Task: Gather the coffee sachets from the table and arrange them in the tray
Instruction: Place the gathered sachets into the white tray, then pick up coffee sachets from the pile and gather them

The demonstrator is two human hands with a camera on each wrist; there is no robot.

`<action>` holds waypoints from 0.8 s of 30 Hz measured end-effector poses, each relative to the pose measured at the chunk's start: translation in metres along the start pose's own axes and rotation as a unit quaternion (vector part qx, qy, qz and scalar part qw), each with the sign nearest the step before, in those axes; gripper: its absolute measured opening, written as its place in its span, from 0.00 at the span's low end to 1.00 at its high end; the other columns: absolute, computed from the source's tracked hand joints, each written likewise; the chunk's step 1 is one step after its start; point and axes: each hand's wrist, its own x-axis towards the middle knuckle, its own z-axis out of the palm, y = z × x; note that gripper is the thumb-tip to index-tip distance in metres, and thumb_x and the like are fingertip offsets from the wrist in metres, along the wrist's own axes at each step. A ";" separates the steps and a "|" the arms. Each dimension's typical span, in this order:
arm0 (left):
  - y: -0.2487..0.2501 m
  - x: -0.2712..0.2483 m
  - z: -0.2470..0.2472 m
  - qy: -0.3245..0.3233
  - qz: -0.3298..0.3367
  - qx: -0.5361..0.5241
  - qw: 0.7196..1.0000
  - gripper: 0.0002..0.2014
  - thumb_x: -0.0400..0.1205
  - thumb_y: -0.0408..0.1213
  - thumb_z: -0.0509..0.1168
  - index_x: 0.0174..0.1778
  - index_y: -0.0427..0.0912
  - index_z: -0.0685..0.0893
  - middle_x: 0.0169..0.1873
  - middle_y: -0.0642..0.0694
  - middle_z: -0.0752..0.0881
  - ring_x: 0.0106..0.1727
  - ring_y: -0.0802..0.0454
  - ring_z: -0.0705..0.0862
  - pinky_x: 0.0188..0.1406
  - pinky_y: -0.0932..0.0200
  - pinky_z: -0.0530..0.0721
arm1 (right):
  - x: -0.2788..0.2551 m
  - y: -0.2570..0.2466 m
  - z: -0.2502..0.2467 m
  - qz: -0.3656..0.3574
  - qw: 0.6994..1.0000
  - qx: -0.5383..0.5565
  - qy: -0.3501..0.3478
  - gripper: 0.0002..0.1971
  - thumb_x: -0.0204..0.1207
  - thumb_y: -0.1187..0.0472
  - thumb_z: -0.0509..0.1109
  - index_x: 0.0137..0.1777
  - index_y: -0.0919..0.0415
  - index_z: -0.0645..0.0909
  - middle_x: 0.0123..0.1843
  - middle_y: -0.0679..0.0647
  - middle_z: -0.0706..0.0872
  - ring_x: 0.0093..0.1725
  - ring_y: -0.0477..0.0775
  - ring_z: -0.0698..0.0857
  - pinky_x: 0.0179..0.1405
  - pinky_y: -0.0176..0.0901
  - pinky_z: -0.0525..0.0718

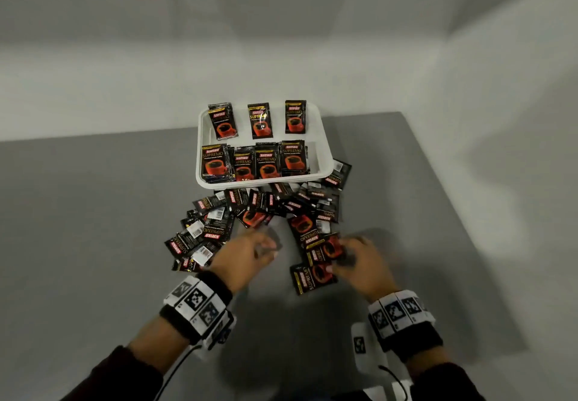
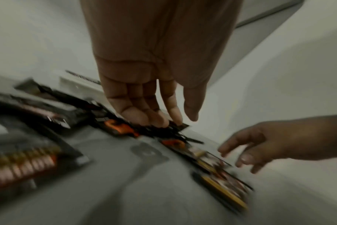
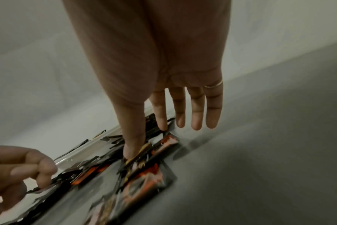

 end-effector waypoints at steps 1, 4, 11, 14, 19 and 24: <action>0.004 -0.005 0.016 -0.014 -0.004 0.002 1.000 0.09 0.78 0.49 0.66 0.51 0.54 0.81 0.52 0.56 0.80 0.41 0.68 0.76 0.39 0.78 0.69 | -0.003 0.007 0.006 -0.005 1.000 0.015 -0.006 0.32 0.67 0.50 0.78 0.71 0.51 0.73 0.70 0.52 0.72 0.68 0.55 0.75 0.71 0.57 0.74; 0.020 -0.010 0.051 -0.010 -0.033 0.015 0.999 0.17 0.76 0.56 0.65 0.57 0.53 0.77 0.50 0.60 0.74 0.45 0.64 0.75 0.38 0.77 0.67 | -0.002 0.015 0.017 -0.031 0.998 0.021 0.049 0.25 0.72 0.53 0.74 0.69 0.52 0.75 0.66 0.51 0.75 0.66 0.55 0.77 0.69 0.54 0.77; 0.041 -0.002 0.080 -0.001 -0.083 0.074 0.994 0.29 0.69 0.51 0.74 0.63 0.48 0.71 0.59 0.49 0.73 0.56 0.51 0.78 0.58 0.54 0.81 | 0.020 -0.006 0.008 -0.031 0.996 -0.053 0.062 0.30 0.69 0.47 0.74 0.70 0.52 0.73 0.65 0.54 0.74 0.67 0.58 0.73 0.67 0.58 0.76; 0.037 -0.005 0.074 -0.043 -0.106 0.059 0.992 0.29 0.67 0.45 0.76 0.61 0.49 0.73 0.59 0.48 0.74 0.58 0.49 0.77 0.61 0.54 0.77 | 0.025 -0.008 -0.001 -0.019 0.995 -0.090 0.033 0.26 0.66 0.49 0.78 0.63 0.53 0.78 0.63 0.53 0.74 0.65 0.57 0.73 0.65 0.55 0.76; 0.025 -0.022 0.061 -0.062 -0.104 0.040 0.992 0.23 0.69 0.34 0.74 0.59 0.50 0.76 0.56 0.50 0.71 0.55 0.53 0.76 0.55 0.68 0.70 | 0.020 -0.005 -0.014 -0.012 0.993 -0.119 -0.019 0.16 0.63 0.58 0.79 0.43 0.55 0.74 0.48 0.51 0.78 0.56 0.56 0.80 0.57 0.49 0.75; 0.025 -0.028 0.026 -0.046 -0.065 -0.091 0.993 0.29 0.70 0.30 0.74 0.62 0.59 0.73 0.50 0.58 0.81 0.48 0.66 0.80 0.55 0.69 0.79 | 0.009 0.008 -0.028 -0.036 0.990 -0.105 -0.085 0.18 0.66 0.65 0.76 0.57 0.56 0.81 0.57 0.54 0.84 0.59 0.55 0.82 0.57 0.43 0.77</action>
